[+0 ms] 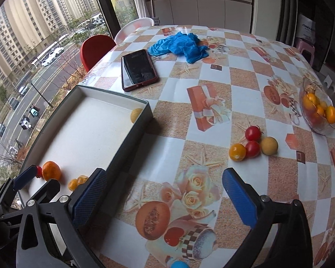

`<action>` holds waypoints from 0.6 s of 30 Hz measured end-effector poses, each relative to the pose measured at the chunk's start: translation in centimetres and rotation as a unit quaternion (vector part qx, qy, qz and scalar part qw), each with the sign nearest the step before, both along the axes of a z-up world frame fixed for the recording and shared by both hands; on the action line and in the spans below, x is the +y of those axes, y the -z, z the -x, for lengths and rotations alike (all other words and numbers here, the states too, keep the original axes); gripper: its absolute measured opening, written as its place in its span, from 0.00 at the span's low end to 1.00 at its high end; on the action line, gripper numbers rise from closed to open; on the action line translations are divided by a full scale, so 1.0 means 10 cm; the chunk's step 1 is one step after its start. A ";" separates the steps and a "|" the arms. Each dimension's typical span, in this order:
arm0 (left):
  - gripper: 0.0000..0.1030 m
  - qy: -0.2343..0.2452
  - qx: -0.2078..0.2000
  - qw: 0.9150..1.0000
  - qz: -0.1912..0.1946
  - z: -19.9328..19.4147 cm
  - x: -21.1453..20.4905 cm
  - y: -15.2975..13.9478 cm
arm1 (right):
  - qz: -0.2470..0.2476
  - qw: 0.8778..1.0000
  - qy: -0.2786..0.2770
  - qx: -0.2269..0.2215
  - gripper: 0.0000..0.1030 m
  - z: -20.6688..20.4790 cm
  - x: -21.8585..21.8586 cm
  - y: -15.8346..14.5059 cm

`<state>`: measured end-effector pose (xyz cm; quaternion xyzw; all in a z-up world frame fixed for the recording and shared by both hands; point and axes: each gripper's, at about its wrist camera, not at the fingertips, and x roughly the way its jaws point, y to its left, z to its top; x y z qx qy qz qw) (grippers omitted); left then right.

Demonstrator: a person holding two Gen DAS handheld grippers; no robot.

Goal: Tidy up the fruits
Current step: 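Open the left tool to drop the mandarin while the right tool releases the brown fruit, then move both open tools back to the fruits left on the table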

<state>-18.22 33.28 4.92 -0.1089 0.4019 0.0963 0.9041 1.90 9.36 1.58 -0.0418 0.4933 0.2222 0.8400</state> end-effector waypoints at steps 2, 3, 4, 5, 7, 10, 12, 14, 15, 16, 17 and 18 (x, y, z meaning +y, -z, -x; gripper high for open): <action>0.80 0.007 0.001 1.000 -0.006 -0.02 -0.08 -0.03 | -0.002 1.000 0.016 0.005 1.00 -0.03 -0.17 0.04; 0.80 0.011 0.002 1.000 -0.008 -0.04 -0.12 -0.04 | -0.002 1.000 0.026 0.008 1.00 -0.04 -0.25 0.07; 0.80 0.016 0.004 1.000 -0.010 -0.06 -0.17 -0.05 | -0.002 0.999 0.035 0.012 1.00 -0.06 -0.34 0.10; 0.80 0.022 0.006 1.000 -0.010 -0.08 -0.21 -0.06 | -0.002 0.999 0.044 0.016 1.00 -0.08 -0.42 0.13; 0.80 0.033 0.010 0.999 -0.013 -0.12 -0.32 -0.07 | -0.003 0.998 0.061 0.024 1.00 -0.12 -0.58 0.19; 0.80 0.050 0.015 0.998 -0.022 -0.19 -0.48 -0.08 | -0.003 0.996 0.079 0.032 1.00 -0.15 -0.80 0.26; 0.80 0.062 0.018 0.998 -0.026 -0.23 -0.60 -0.09 | 0.001 0.996 0.088 0.031 1.00 -0.16 -0.92 0.29; 0.80 0.074 0.022 0.997 -0.027 -0.28 -0.71 -0.10 | 0.009 0.995 0.097 0.027 1.00 -0.16 -1.05 0.32; 0.80 0.081 0.024 0.996 -0.027 -0.30 -0.77 -0.10 | 0.013 0.994 0.103 0.025 1.00 -0.16 -1.12 0.33; 0.80 0.087 0.027 0.995 -0.028 -0.33 -0.83 -0.09 | 0.016 0.994 0.109 0.025 1.00 -0.16 -1.18 0.35; 0.80 0.094 0.029 0.995 -0.030 -0.36 -0.90 -0.09 | 0.018 0.993 0.115 0.025 1.00 -0.17 -1.26 0.36; 0.80 0.100 0.032 0.994 -0.032 -0.40 -0.96 -0.09 | 0.019 0.992 0.121 0.025 1.00 -0.18 -1.32 0.38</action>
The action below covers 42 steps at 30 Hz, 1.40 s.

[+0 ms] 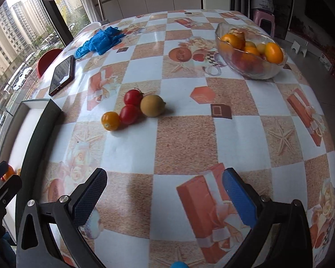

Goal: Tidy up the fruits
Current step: 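Move both open tools back to the fruits left on the table, then grasp a yellow-orange cherry tomato with the left tool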

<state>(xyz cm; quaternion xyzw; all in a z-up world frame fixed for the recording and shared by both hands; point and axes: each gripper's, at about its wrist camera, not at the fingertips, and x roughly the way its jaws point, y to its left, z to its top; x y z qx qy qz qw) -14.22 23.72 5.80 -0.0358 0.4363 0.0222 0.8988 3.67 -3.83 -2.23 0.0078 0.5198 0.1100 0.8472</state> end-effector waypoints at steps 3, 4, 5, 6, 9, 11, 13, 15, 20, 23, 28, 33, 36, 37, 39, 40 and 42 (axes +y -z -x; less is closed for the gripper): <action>0.80 0.019 0.008 1.000 -0.002 -0.11 -0.17 0.01 | 0.008 1.000 0.014 -0.002 1.00 -0.01 -0.17 0.05; 0.80 0.026 0.011 1.000 -0.003 -0.16 -0.23 0.01 | 0.013 1.000 0.018 -0.004 1.00 -0.01 -0.21 0.06; 0.80 0.032 0.014 0.999 -0.004 -0.22 -0.29 0.02 | 0.018 1.000 0.019 -0.006 1.00 -0.01 -0.26 0.06; 0.80 0.037 0.017 0.999 -0.005 -0.27 -0.35 0.04 | 0.023 0.999 0.021 -0.008 1.00 0.00 -0.30 0.07; 0.80 0.054 0.027 0.998 -0.007 -0.46 -0.50 0.11 | 0.038 0.999 0.020 -0.020 1.00 0.04 -0.37 0.10; 0.80 0.066 0.032 0.997 -0.017 -0.57 -0.60 0.18 | 0.048 0.998 0.010 -0.030 1.00 0.09 -0.37 0.11; 0.80 0.076 0.038 0.996 -0.034 -0.67 -0.70 0.25 | 0.059 0.997 0.001 -0.043 1.00 0.13 -0.34 0.13; 0.80 0.085 0.042 0.995 -0.043 -0.76 -0.77 0.32 | 0.053 0.997 0.002 -0.050 1.00 0.15 -0.36 0.13; 0.80 0.096 0.046 0.994 -0.034 -0.96 -0.84 0.38 | 0.054 0.997 0.002 -0.058 1.00 0.16 -0.36 0.13; 0.80 0.103 0.047 0.993 -0.037 -1.07 -0.90 0.41 | 0.053 0.997 0.002 -0.060 1.00 0.16 -0.36 0.13; 0.70 0.113 0.050 0.991 -0.041 -1.18 -0.97 0.48 | 0.053 0.997 0.002 -0.063 1.00 0.16 -0.36 0.14; 0.56 0.123 0.047 0.991 -0.030 -1.24 -1.00 0.47 | 0.054 0.997 0.002 -0.063 1.00 0.16 -0.36 0.14; 0.48 0.124 0.046 0.991 -0.023 -1.27 -1.02 0.46 | 0.054 0.997 0.002 -0.063 1.00 0.16 -0.36 0.14; 0.46 0.126 0.046 0.991 -0.023 -1.27 -1.03 0.46 | 0.054 0.997 0.002 -0.062 1.00 0.16 -0.36 0.14; 0.34 0.133 0.044 0.990 -0.020 -1.26 -1.05 0.46 | 0.054 0.997 0.002 -0.061 1.00 0.16 -0.35 0.14; 0.26 0.137 0.043 0.989 -0.020 -1.26 -1.06 0.46 | 0.054 0.997 0.001 -0.059 1.00 0.16 -0.36 0.14; 0.24 0.138 0.041 0.989 -0.023 -1.24 -1.08 0.46 | 0.055 0.997 0.001 -0.051 1.00 0.14 -0.35 0.13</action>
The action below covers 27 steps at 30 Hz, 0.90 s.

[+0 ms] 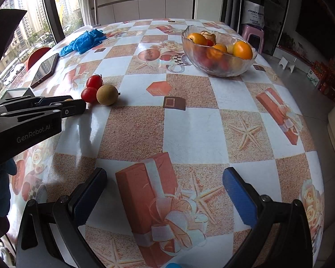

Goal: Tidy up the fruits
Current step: 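Grasp a yellow-orange cherry tomato with the left tool, then grasp the tan round fruit beside the red tomatoes with the right tool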

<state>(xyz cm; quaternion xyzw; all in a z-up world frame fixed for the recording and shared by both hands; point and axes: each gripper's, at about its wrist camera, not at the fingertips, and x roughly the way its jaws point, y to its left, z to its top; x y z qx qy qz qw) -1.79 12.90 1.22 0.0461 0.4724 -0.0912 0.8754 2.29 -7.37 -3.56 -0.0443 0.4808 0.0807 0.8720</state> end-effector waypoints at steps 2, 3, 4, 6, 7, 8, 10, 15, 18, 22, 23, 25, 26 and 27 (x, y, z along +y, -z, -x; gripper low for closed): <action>0.24 -0.002 -0.003 1.000 0.007 0.02 0.02 0.00 | -0.002 1.000 0.001 0.008 1.00 -0.03 0.00 -0.01; 0.24 -0.004 -0.004 1.000 0.010 0.04 0.04 0.00 | -0.003 1.000 0.001 0.011 1.00 -0.05 0.02 -0.01; 0.24 -0.006 -0.005 1.000 0.012 0.07 0.06 0.00 | -0.004 1.000 -0.001 0.013 1.00 -0.08 0.03 -0.01; 0.24 -0.008 -0.007 1.000 0.015 0.13 0.11 0.00 | -0.005 1.000 -0.006 0.016 1.00 -0.13 0.07 -0.01; 0.24 -0.009 -0.007 1.000 0.016 0.17 0.14 0.00 | -0.006 1.000 -0.009 0.017 1.00 -0.16 0.09 -0.02; 0.24 -0.011 -0.009 1.000 0.016 0.22 0.17 0.00 | -0.007 1.000 -0.012 0.018 1.00 -0.20 0.13 -0.02; 0.24 -0.017 -0.012 1.000 0.017 0.31 0.24 0.00 | -0.009 1.000 -0.017 0.019 1.00 -0.27 0.20 -0.02; 0.24 -0.034 -0.015 0.999 0.026 0.49 0.39 0.01 | -0.004 0.999 -0.043 0.005 0.97 -0.48 0.48 -0.02; 0.24 -0.041 -0.012 0.998 0.034 0.52 0.45 0.01 | 0.007 0.998 -0.064 -0.012 0.89 -0.56 0.65 -0.03; 0.24 -0.043 -0.012 0.998 0.040 0.53 0.48 0.01 | 0.003 0.996 -0.089 -0.023 0.77 -0.65 0.80 -0.05; 0.24 -0.043 -0.012 0.998 0.042 0.53 0.49 0.01 | 0.000 0.996 -0.090 -0.024 0.73 -0.67 0.81 -0.06; 0.24 -0.044 -0.012 0.998 0.044 0.53 0.49 0.01 | -0.005 0.996 -0.090 -0.028 0.61 -0.68 0.82 -0.07; 0.24 -0.044 -0.013 0.998 0.044 0.53 0.49 0.01 | -0.008 0.995 -0.093 -0.030 0.48 -0.67 0.82 -0.08; 0.24 -0.044 -0.014 0.998 0.043 0.54 0.49 0.01 | -0.009 0.995 -0.095 -0.031 0.47 -0.65 0.81 -0.09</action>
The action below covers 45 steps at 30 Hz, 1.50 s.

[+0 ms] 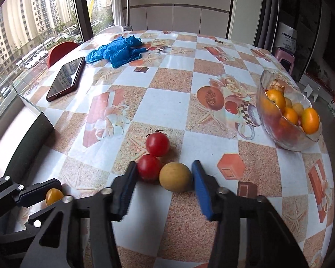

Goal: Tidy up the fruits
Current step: 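Grasp the tan round fruit beside the red tomatoes with the right tool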

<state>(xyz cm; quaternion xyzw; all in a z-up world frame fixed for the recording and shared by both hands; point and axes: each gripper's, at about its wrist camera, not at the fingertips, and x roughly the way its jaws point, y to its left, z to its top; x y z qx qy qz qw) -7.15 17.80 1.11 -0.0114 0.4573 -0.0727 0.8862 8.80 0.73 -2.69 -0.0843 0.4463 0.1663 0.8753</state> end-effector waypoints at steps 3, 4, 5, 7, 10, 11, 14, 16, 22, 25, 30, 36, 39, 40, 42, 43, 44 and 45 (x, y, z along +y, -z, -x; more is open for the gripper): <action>0.24 0.002 -0.004 1.000 -0.007 0.02 -0.02 0.00 | -0.010 1.000 0.000 -0.001 0.47 0.09 -0.08 -0.02; 0.24 0.002 -0.005 1.000 -0.009 0.04 -0.02 0.00 | -0.013 1.000 0.001 -0.002 0.47 0.14 -0.12 -0.03; 0.24 0.001 -0.006 1.000 -0.009 0.06 -0.02 0.00 | -0.016 1.000 0.004 0.000 0.47 0.19 -0.16 -0.03; 0.24 -0.004 -0.007 1.000 -0.007 0.12 0.00 0.00 | -0.028 1.000 0.012 0.005 0.47 0.31 -0.26 -0.05; 0.24 -0.015 -0.007 1.000 0.003 0.23 0.03 0.00 | -0.049 0.998 0.033 0.012 0.47 0.52 -0.44 -0.07; 0.24 -0.018 -0.007 1.000 0.005 0.27 0.04 0.00 | -0.056 0.998 0.040 0.013 0.47 0.59 -0.50 -0.07; 0.24 -0.027 -0.010 1.000 0.008 0.42 0.05 0.00 | -0.069 0.996 0.058 0.015 0.47 0.80 -0.64 -0.06; 0.24 -0.031 -0.015 0.999 0.008 0.52 0.05 0.01 | -0.068 0.995 0.066 0.013 0.47 0.92 -0.71 -0.04; 0.24 -0.035 -0.021 0.999 0.005 0.70 0.03 0.01 | -0.061 0.996 0.066 0.012 0.47 1.13 -0.79 -0.02; 0.24 -0.036 -0.019 0.999 0.007 0.70 0.03 0.01 | -0.046 0.997 0.053 0.012 0.51 1.16 -0.75 -0.02; 0.24 -0.036 -0.017 0.999 0.010 0.70 0.04 0.01 | -0.052 0.997 0.051 0.013 0.63 1.21 -0.81 -0.03; 0.24 -0.036 -0.017 0.999 0.010 0.70 0.05 0.01 | -0.063 0.996 0.060 0.015 0.63 1.26 -0.98 -0.04; 0.24 -0.036 -0.017 0.999 0.010 0.70 0.05 0.01 | -0.057 0.997 0.056 0.013 0.63 1.28 -1.00 -0.03; 0.24 -0.036 -0.017 0.999 0.010 0.70 0.05 0.01 | -0.056 0.997 0.055 0.013 0.63 1.28 -1.00 -0.02; 0.24 -0.036 -0.017 0.999 0.010 0.70 0.05 0.01 | -0.058 0.997 0.053 0.010 0.62 1.28 -0.98 -0.02; 0.24 -0.036 -0.017 0.999 0.011 0.70 0.05 0.01 | -0.060 0.997 0.050 0.011 0.60 1.29 -0.98 -0.02; 0.24 -0.036 -0.016 0.999 0.011 0.70 0.05 0.01 | -0.060 0.997 0.048 0.010 0.52 1.29 -0.96 -0.03; 0.24 -0.035 -0.016 0.999 0.011 0.69 0.06 0.01 | -0.058 0.997 0.045 0.009 0.43 1.29 -0.94 -0.03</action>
